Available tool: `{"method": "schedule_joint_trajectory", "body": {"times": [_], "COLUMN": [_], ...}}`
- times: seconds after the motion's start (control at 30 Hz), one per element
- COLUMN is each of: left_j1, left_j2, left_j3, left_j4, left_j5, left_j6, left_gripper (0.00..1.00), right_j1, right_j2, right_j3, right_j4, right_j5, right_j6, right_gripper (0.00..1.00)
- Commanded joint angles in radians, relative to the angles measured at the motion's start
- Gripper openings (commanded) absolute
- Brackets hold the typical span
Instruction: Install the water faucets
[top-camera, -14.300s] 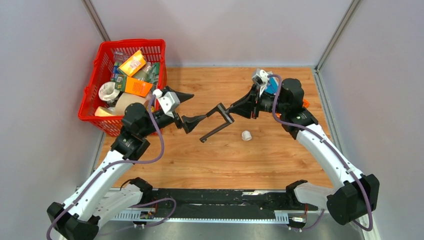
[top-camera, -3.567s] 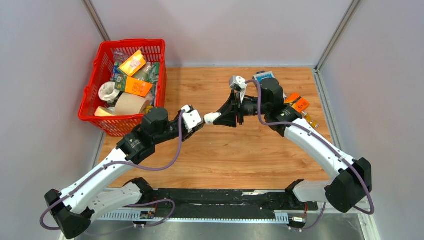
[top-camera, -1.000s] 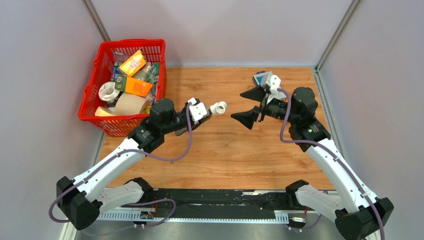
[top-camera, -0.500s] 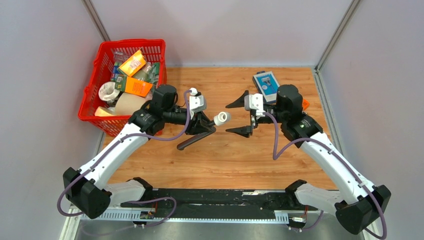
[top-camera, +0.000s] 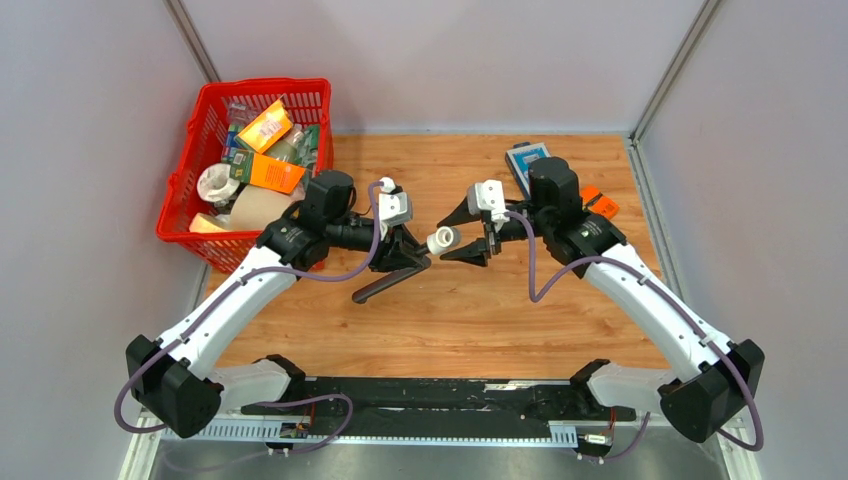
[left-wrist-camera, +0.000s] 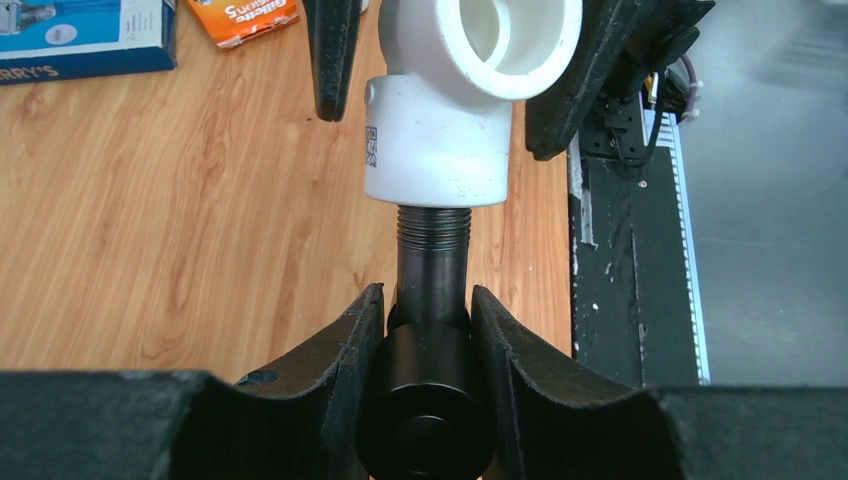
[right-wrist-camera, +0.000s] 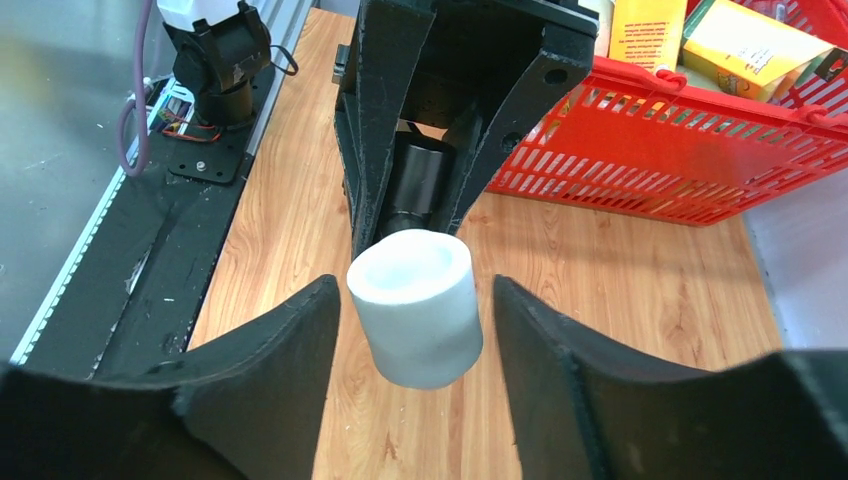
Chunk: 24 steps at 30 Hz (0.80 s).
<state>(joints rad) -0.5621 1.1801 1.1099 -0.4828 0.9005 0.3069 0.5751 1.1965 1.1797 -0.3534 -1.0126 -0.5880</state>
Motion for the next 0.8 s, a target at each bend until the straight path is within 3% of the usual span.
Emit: {"method": "schedule_joint_trajectory", "body": {"times": [0.0,0.1,0.17,0.23,0.37,0.47,0.57,0.67,0.77], "left_j1": [-0.005,-0.038,-0.074,-0.113,-0.206,-0.274,-0.398,-0.528,-0.608], "left_j2": [-0.045,-0.060,-0.083,-0.121,-0.213,-0.286,-0.307,-0.287,-0.231], "left_j3": [0.053,0.047,0.033,-0.007,-0.135,-0.226,-0.327,-0.445,-0.521], "left_j4": [0.061,0.056,0.079,0.146,0.335,0.476,0.678,0.878,1.166], "left_j5": [0.029,-0.034,-0.130,-0.256,-0.609,-0.770,-1.033,-1.239,-1.414], "left_j6": [0.029,0.053,0.072,0.074,0.089,0.127,0.236,0.435,0.659], "left_gripper": [0.00,0.00,0.00,0.00,0.00,0.00,0.00,0.00,0.00], "right_j1": [0.006,0.006,0.006,0.006,0.005,0.006,0.005,0.005,0.005], "right_j2": [0.018,0.034,0.044,0.066,0.136,0.204,0.253,0.278,0.290], "right_j3": [0.061,0.069,0.075,0.089,0.156,0.201,0.213,0.186,0.150], "right_j4": [-0.018,-0.022,-0.022,-0.021,-0.019,-0.018,-0.016,-0.010,0.001], "right_j5": [-0.055,-0.047,-0.034,-0.020,0.090,0.179,0.278,0.348,0.376], "right_j6": [-0.019,0.020,0.059,0.129,0.368,0.612,0.883,1.098,1.212], "right_gripper": [0.58,0.50,0.37,0.22,0.02,0.00,0.00,0.00,0.00]}}
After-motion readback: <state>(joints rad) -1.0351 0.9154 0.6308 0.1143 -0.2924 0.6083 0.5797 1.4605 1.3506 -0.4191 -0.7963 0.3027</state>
